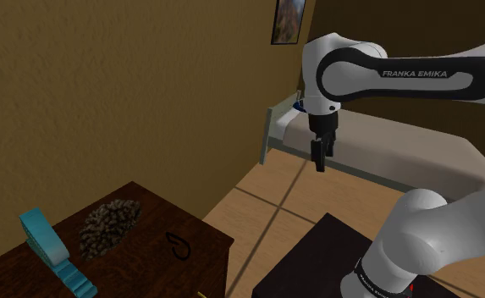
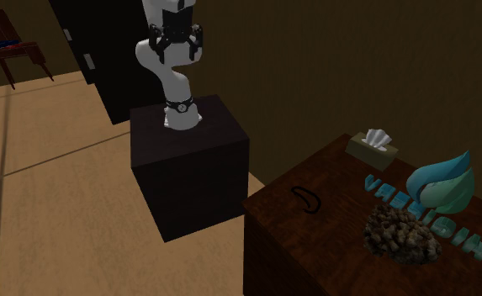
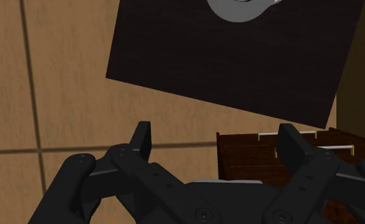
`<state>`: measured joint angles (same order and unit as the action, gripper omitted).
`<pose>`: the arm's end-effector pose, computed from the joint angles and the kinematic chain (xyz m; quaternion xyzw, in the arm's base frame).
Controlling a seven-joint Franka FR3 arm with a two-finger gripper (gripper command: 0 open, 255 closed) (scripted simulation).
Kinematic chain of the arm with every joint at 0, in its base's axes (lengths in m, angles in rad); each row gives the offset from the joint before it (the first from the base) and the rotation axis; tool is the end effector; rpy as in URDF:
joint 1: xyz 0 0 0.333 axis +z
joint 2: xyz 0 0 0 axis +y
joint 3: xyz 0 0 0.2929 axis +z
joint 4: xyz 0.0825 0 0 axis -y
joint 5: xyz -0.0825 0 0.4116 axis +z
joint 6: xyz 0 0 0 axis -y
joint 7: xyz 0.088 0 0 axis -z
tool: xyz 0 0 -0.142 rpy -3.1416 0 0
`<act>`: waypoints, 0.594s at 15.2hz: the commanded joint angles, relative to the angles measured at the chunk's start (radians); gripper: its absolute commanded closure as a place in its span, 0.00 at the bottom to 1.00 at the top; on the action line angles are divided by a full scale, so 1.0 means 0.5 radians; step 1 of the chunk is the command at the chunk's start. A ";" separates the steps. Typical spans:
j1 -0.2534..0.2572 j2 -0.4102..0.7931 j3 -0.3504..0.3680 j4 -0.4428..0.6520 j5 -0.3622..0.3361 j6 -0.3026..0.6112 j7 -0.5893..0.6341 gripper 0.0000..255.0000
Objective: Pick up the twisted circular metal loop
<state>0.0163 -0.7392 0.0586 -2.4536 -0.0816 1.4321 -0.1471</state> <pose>0.3278 0.0124 0.4675 0.9832 0.0993 -0.1435 0.0541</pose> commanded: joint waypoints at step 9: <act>0.083 0.429 0.221 -0.025 0.094 0.473 0.236 0.00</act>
<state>0.0526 -0.5565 0.1535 -2.4736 -0.0396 1.6404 -0.0464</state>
